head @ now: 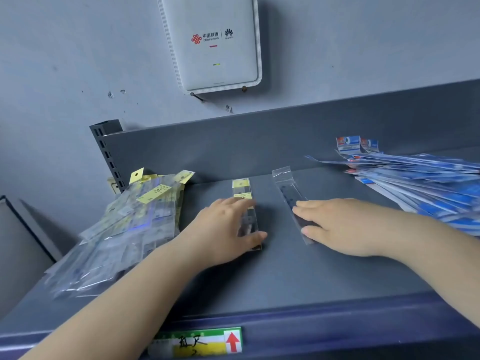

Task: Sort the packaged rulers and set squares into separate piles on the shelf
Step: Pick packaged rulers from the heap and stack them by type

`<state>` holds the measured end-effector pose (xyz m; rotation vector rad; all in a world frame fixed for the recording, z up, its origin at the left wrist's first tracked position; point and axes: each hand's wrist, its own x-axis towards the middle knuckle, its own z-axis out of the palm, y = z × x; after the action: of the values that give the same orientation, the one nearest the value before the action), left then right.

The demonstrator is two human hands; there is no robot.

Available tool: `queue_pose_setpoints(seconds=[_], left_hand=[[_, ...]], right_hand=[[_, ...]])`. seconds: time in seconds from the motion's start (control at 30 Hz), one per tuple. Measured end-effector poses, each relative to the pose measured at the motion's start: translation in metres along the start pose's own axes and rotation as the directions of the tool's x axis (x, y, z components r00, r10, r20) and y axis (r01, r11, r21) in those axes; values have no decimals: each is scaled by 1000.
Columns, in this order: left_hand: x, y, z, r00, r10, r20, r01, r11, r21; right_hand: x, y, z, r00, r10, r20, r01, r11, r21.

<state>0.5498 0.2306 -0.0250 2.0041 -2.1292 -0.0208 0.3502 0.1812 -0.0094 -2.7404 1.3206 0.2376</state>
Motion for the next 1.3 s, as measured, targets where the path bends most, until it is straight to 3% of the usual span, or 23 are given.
queue_pose_setpoints(seconds=[0.13,0.4,0.53,0.67,0.77,0.87,1.0,1.2,1.3], left_hand=[[-4,-8,4,993,25,111,-31,998,46],[-7,-13,-1,993,50,103,-60,994,94],[-14,-19,-20,986,68,-151,-71,997,-12],[-44,-30,-52,929,-53,-366,-107,909,-402],[-66,-52,-65,881,-178,-439,-54,883,-466],[-75,-94,-68,834,-357,-421,204,908,-366],[-73,-139,-66,793,-540,-283,465,836,-292],[-59,-156,-52,821,-559,-119,528,821,-216],[-59,-158,-49,822,-557,-117,488,795,-360]], right_hand=[[-3,6,0,1000,16,7,-16,1000,25],[0,5,2,997,4,-82,2,998,67],[3,-11,-13,972,-9,-234,46,987,153],[8,-48,-32,932,-55,-358,147,960,236],[18,-86,-40,914,-119,-387,233,937,262],[35,-119,-44,917,-151,-369,264,923,279],[64,-152,-47,934,-100,-342,239,887,395],[98,-176,-37,986,45,-160,31,898,440],[104,-176,-30,989,96,-115,-17,835,549]])
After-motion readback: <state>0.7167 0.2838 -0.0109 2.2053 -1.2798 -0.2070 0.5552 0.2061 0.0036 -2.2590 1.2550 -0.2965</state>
